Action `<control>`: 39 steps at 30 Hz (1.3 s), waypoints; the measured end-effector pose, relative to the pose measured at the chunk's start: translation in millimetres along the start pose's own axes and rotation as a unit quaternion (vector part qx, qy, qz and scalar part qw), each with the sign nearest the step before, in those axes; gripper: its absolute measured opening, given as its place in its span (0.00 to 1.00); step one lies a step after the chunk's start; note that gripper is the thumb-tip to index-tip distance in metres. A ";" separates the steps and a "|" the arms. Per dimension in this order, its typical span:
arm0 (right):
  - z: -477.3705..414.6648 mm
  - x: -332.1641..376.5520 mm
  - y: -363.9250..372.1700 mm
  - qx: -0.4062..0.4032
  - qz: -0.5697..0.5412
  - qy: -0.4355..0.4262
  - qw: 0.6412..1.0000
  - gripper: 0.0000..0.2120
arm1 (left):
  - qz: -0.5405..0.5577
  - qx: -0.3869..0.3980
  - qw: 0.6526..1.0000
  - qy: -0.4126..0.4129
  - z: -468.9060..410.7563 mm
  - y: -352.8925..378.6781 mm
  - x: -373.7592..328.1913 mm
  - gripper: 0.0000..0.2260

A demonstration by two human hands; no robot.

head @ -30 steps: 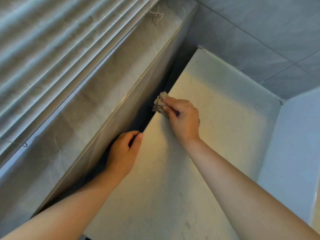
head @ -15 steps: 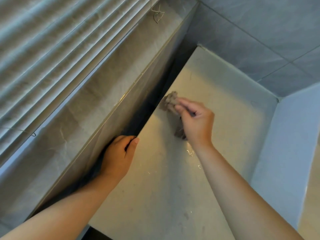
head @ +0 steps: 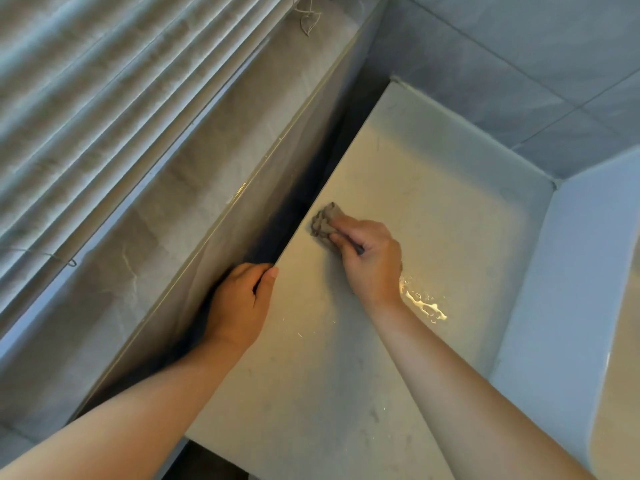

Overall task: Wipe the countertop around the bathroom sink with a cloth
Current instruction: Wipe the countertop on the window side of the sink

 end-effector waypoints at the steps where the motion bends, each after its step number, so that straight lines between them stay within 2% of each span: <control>1: 11.1 2.0 2.3 0.002 0.001 -0.006 1.000 0.11 | 0.001 0.000 1.000 0.001 0.3 -0.3 -0.3 0.15; 5: 43.7 12.3 6.3 0.027 -0.021 0.012 0.999 0.10 | -0.001 -0.007 1.000 -0.003 2.0 -1.5 -3.4 0.13; 9: 57.2 25.9 -8.0 0.059 -0.110 0.110 0.986 0.11 | -0.009 -0.007 1.000 -0.003 2.0 -1.5 -5.1 0.14; 13: 36.5 39.0 -52.4 -0.033 -0.190 0.154 0.969 0.11 | -0.012 -0.006 1.000 -0.002 0.7 0.9 -4.0 0.14; 16: 1.8 33.1 -83.2 -0.105 -0.175 0.143 0.968 0.11 | -0.020 -0.017 1.000 0.008 0.4 1.9 -2.3 0.14; 19: -30.5 11.6 -95.7 -0.122 -0.126 0.131 0.976 0.11 | -0.023 -0.015 1.000 0.011 0.0 2.8 -0.2 0.14; 23: -45.1 -22.2 -80.0 -0.087 -0.064 0.132 0.985 0.11 | -0.025 -0.016 0.999 0.018 -0.3 3.0 -0.1 0.15; 26: -33.6 -31.5 -64.7 -0.108 -0.033 0.114 0.987 0.11 | -0.026 -0.015 0.999 0.014 -0.3 2.4 -1.0 0.14; 28: -20.5 -30.4 -57.0 -0.109 -0.034 0.099 0.989 0.11 | -0.025 -0.015 0.999 0.014 0.1 1.9 -2.3 0.14; 35: 54.9 -10.1 -32.6 -0.026 -0.025 0.058 0.998 0.10 | -0.021 -0.010 1.000 0.010 1.5 0.8 -3.4 0.15; 39: 82.5 2.5 -30.3 0.019 -0.069 0.100 0.992 0.10 | -0.028 -0.009 0.999 0.012 0.9 0.8 -2.6 0.15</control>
Point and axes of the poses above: each hand's wrist, its own z-axis away from the middle knuckle, its own y-axis out of the palm, x = y × z, the point moved 1 cm from there along -z, towards the middle knuckle, and after that the axes turned 11 degrees about -z, right-handed, at the moved point
